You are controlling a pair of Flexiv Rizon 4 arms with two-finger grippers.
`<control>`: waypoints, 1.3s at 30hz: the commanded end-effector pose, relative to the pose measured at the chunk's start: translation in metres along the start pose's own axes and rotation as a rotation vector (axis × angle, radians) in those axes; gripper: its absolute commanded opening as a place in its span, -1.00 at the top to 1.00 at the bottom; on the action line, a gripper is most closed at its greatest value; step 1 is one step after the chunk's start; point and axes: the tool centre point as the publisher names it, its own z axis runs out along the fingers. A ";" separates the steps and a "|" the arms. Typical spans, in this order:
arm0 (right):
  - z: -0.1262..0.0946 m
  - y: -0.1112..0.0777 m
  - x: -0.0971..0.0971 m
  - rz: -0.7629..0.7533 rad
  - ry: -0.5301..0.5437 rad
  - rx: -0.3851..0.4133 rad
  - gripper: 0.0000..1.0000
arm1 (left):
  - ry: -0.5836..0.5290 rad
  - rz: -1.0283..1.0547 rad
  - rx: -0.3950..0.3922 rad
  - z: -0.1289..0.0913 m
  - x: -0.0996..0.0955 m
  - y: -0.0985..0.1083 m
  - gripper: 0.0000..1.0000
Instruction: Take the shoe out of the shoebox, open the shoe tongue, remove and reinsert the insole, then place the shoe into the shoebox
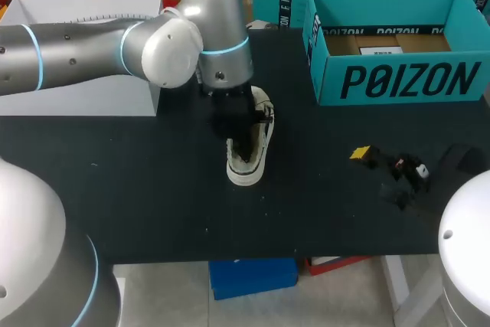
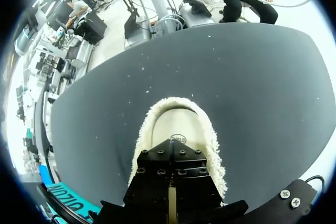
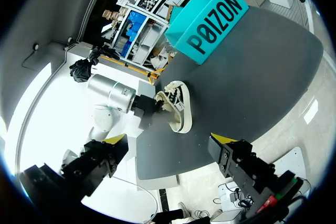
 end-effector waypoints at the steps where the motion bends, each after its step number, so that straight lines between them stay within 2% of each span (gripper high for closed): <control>1: -0.002 0.002 -0.003 0.009 0.007 0.638 -1.00 | 0.000 0.008 -0.048 -0.027 0.006 -0.009 1.00; 6: -0.002 0.002 -0.003 0.009 0.007 0.638 -1.00 | 0.006 0.014 -0.070 -0.051 0.003 -0.012 1.00; 11: -0.002 0.002 -0.003 0.009 0.007 0.638 -1.00 | 0.040 0.009 -0.106 -0.067 0.008 -0.013 1.00; 19: -0.002 0.002 -0.003 0.009 0.007 0.638 -1.00 | 0.036 -0.069 -0.188 -0.080 0.023 -0.010 1.00; 28: -0.002 0.002 -0.003 0.009 0.007 0.638 -1.00 | -0.001 -0.123 -0.218 -0.089 0.034 -0.007 1.00; 32: -0.002 0.002 -0.003 0.009 0.007 0.638 -1.00 | -0.078 -0.179 -0.240 -0.103 0.039 0.004 1.00; 39: -0.002 0.002 -0.003 0.009 0.007 0.638 -1.00 | -0.096 -0.232 -0.299 -0.124 0.047 0.032 1.00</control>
